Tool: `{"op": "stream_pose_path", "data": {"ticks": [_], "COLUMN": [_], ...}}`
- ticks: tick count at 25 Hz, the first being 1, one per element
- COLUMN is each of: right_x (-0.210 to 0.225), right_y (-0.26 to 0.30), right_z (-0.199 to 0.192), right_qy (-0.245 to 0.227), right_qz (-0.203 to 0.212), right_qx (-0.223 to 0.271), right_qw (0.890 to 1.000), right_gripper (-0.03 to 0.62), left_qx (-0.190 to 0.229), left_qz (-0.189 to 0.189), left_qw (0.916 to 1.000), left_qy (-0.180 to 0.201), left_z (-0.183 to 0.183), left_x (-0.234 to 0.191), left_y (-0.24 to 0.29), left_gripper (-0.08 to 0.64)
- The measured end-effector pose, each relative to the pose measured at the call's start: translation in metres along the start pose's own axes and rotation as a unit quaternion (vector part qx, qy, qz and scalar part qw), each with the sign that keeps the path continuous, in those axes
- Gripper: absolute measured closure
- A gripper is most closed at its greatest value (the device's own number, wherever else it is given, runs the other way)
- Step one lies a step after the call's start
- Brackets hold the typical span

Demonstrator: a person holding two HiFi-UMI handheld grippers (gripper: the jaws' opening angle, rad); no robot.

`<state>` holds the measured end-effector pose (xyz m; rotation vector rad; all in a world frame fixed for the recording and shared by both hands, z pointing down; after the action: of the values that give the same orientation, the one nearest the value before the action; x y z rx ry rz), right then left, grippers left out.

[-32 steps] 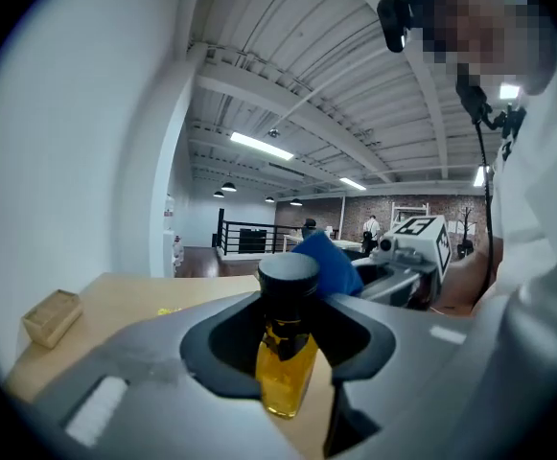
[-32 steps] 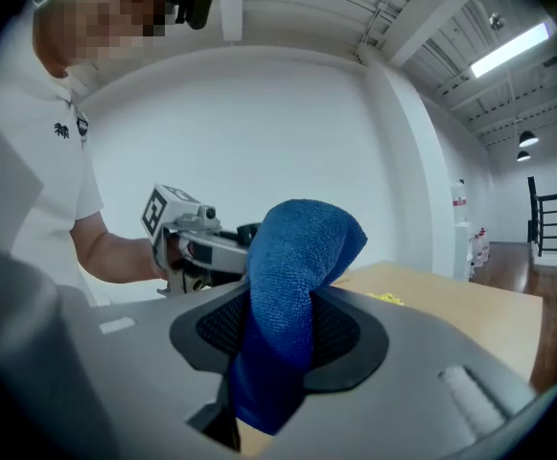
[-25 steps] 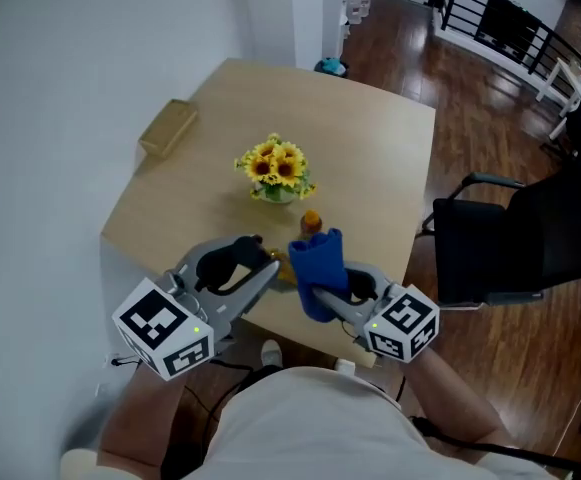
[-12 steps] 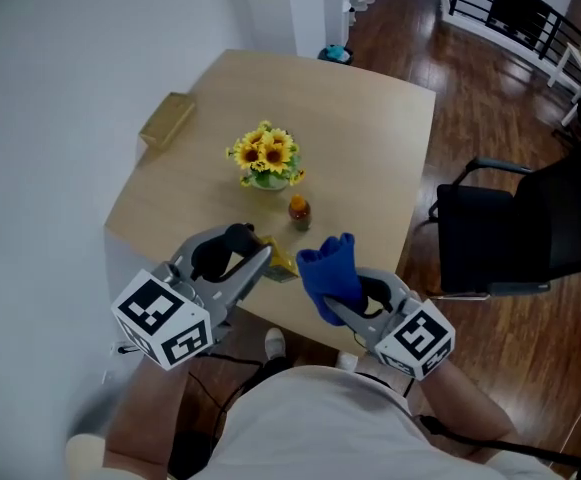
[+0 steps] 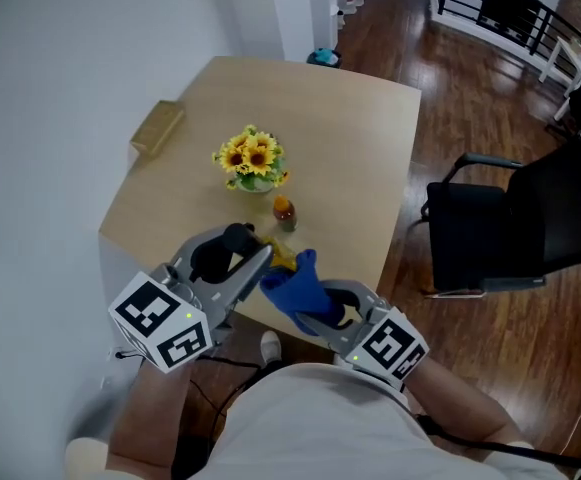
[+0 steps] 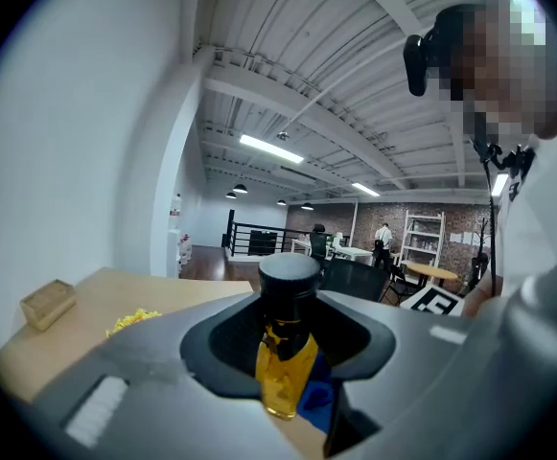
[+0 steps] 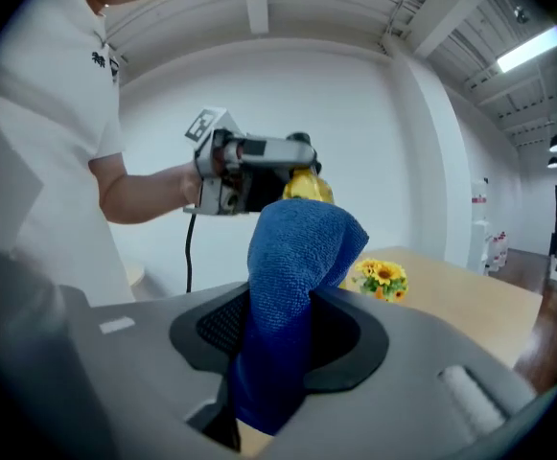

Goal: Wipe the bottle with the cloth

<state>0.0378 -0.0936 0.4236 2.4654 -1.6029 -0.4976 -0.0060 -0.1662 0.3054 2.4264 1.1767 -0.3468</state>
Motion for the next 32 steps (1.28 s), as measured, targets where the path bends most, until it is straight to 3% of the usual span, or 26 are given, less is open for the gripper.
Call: {"op": "stream_pose_path", "data": {"ticks": [4,8,15,19,22,26,32], "right_x": [-0.005,0.007,0.061,0.060,0.043,0.035,0.024], "right_y": [0.000,-0.013,-0.024,-0.001,0.021,0.048,0.090], "right_z": [-0.062,-0.074,0.018,0.090,0.107,0.077,-0.015], "right_qy": [0.031,0.038,-0.030,-0.068,-0.074,-0.031,0.084], "right_qz": [0.005,-0.010,-0.057,-0.032,-0.003,-0.003,0.011], "right_qx": [-0.056,-0.071,-0.021,0.039,0.043,0.022,-0.053], "right_qw": [0.998,0.997,0.998,0.996,0.996,0.999,0.995], "right_gripper": [0.434,0.434,0.434,0.434,0.434,0.434,0.434], "left_qx": [0.008,0.007,-0.020,-0.033,-0.039,-0.032,-0.014], "left_qz": [-0.002,0.000,-0.011,-0.037,-0.051,-0.053,-0.060], "left_qw": [1.0000,0.9999,0.9994,0.9984,0.9976,0.9977,0.9976], "left_qy": [0.003,0.011,0.027,0.028,0.028,0.029,0.034], "left_z": [0.007,0.009,-0.006,-0.016,-0.020,-0.018,-0.004], "left_x": [0.006,0.004,-0.003,-0.003,-0.004,-0.014,-0.026], "left_y": [-0.010,-0.023,-0.042,-0.049,-0.057,-0.073,-0.093], "left_gripper": [0.407,0.405,0.405,0.407,0.405,0.405,0.405]}}
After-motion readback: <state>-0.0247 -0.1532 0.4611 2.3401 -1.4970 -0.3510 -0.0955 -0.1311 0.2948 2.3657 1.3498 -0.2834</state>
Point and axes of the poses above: the fingertips, and each gripper's own axes: y forward along the fingers, x to its right, z out of its top, the point moved 1 cm from there along -y, backward along the fingers, and after that the axes turned 15 degrees about -y, right-handed, at the moved point
